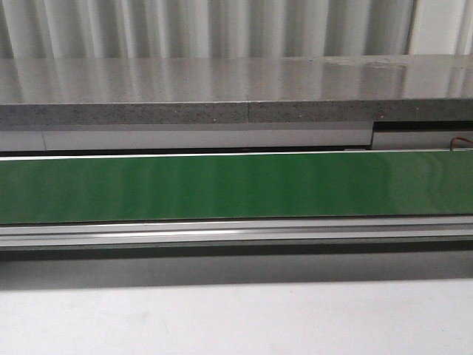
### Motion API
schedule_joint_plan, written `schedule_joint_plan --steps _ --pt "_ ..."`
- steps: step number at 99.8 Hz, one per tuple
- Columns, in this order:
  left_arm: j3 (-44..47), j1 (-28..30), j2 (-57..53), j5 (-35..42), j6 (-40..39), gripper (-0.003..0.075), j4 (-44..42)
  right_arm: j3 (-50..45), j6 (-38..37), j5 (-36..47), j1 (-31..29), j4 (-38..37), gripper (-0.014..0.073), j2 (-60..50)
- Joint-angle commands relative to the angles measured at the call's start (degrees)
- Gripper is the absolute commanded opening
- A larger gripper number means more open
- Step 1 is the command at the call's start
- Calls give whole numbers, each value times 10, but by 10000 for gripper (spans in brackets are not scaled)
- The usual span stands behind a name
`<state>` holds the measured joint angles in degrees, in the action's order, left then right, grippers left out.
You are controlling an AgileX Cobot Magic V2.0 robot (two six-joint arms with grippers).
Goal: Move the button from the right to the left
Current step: 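Move the right gripper down into the green bin toward the yellow button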
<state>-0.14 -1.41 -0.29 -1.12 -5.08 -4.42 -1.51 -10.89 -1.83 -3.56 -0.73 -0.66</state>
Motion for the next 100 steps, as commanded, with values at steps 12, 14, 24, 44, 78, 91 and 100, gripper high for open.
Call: schedule_joint_plan --steps 12,14,24,44,78,91,100 --pt "15 -4 -19 46 -3 -20 0 9 3 49 0 -1 -67 -8" --pt "15 -4 -19 46 -3 -20 0 9 3 49 0 -1 -67 -8" --pt "15 -4 -19 46 -3 -20 0 9 3 49 0 -1 -67 -8" --pt "15 -4 -19 46 -3 -20 0 9 4 50 0 -2 -67 -8" --pt "15 -4 -19 46 -3 -20 0 9 4 96 0 -5 -67 -8" --pt "15 -4 -19 46 -3 -20 0 15 11 113 -1 -30 -67 -8" --pt "15 -4 -19 46 -3 -20 0 47 11 57 -1 -29 -67 -7"
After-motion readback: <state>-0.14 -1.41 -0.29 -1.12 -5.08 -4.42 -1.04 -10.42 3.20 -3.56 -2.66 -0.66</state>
